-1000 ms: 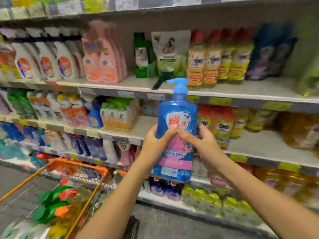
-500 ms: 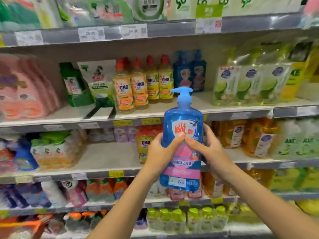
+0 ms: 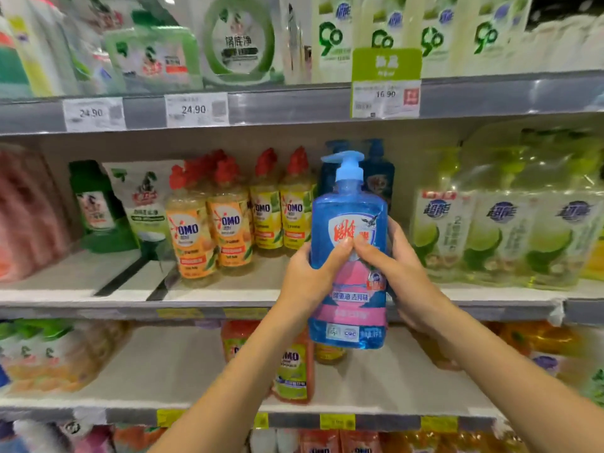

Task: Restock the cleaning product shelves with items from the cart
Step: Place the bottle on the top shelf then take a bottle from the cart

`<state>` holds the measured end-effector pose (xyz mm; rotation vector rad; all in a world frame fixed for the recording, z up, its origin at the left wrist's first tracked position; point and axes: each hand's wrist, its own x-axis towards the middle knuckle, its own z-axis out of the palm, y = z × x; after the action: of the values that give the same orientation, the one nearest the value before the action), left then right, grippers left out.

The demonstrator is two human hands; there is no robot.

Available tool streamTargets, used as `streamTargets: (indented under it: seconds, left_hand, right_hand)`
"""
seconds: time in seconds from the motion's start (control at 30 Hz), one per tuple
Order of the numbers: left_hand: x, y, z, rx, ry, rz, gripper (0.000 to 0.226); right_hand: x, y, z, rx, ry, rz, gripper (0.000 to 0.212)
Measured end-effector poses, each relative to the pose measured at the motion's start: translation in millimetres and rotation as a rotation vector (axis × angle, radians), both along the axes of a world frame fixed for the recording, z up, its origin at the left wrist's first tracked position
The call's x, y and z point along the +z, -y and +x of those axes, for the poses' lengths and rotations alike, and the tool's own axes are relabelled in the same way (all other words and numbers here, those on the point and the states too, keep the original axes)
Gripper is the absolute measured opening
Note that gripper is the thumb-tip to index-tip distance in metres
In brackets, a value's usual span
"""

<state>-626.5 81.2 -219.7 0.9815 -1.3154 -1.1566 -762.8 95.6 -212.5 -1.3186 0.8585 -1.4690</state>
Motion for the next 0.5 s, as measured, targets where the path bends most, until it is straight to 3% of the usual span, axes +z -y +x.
streamTargets:
  seconds: [0.27, 0.4, 0.5]
  left_hand:
    - [-1.3, 97.0, -4.5, -0.154, 0.078, -0.080, 0.037]
    - [-19.5, 128.1, -12.4, -0.150, 0.148, -0.116, 0.078]
    - [-23.8, 142.0, -21.2, -0.122, 0.209, -0.176, 0.084]
  right_hand:
    - [5.6, 84.4, -14.7, -0.008, -0.104, -0.066, 0.073]
    - [-6.6, 105.5, -22.9, -0.049, -0.177, -0.011, 0.081]
    - [-3.5, 106.3, -16.1, -0.192, -0.315, -0.006, 0.086]
